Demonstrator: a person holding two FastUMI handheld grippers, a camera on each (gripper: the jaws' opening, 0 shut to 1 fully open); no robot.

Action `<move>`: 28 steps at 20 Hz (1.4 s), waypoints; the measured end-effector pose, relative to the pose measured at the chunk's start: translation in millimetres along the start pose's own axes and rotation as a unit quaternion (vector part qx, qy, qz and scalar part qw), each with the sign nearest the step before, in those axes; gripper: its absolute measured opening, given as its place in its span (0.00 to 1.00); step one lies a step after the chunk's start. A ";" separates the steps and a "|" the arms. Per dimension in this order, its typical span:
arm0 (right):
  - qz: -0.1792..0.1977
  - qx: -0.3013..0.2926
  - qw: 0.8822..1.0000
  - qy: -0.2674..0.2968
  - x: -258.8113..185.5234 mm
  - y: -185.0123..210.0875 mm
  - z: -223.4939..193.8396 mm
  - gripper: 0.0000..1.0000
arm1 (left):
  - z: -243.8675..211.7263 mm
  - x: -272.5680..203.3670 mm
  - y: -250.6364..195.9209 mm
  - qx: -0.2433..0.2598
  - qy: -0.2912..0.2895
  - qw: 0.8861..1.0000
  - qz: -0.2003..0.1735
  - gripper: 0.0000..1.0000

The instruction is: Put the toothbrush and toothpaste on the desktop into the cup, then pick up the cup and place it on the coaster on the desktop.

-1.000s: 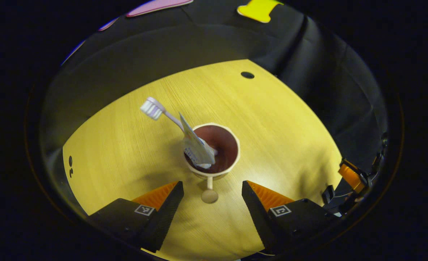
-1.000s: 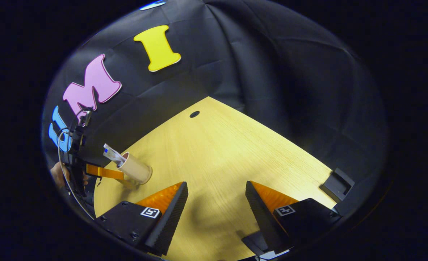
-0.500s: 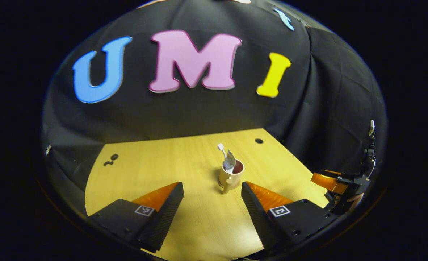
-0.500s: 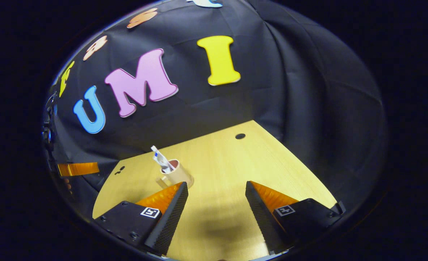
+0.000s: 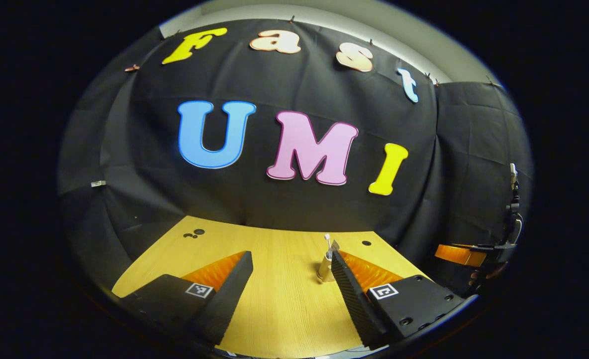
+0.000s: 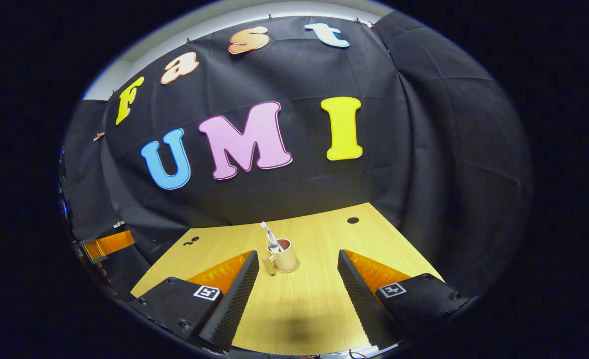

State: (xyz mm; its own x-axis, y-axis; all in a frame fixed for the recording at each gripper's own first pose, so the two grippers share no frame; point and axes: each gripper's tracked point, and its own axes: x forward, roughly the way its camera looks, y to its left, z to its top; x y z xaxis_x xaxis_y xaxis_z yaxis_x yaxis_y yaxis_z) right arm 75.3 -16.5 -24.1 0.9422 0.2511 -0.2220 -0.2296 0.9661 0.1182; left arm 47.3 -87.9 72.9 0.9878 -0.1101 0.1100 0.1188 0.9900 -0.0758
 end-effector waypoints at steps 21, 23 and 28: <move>0.046 -0.042 0.998 -0.003 -59.0 55.9 -5.4 0.98 | -8.3 -73.4 9.2 0.000 -0.037 0.999 0.004 0.98; 0.046 -0.043 0.998 -0.006 -58.0 55.9 -3.1 0.98 | -8.2 -72.4 8.7 0.000 -0.036 0.999 0.004 0.98; 0.050 -0.042 0.998 -0.005 -55.6 56.8 -4.9 0.98 | -14.3 -70.6 6.2 0.008 -0.029 1.000 0.004 0.98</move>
State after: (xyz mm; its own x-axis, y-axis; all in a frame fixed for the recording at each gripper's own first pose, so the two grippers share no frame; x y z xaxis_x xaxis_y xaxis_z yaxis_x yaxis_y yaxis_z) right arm 8.6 24.7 -9.8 0.9159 0.3464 -0.2029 -0.3418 0.9379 0.0586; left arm -20.2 -75.2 50.4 0.9811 -0.0974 0.1671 0.1090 0.9921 -0.0614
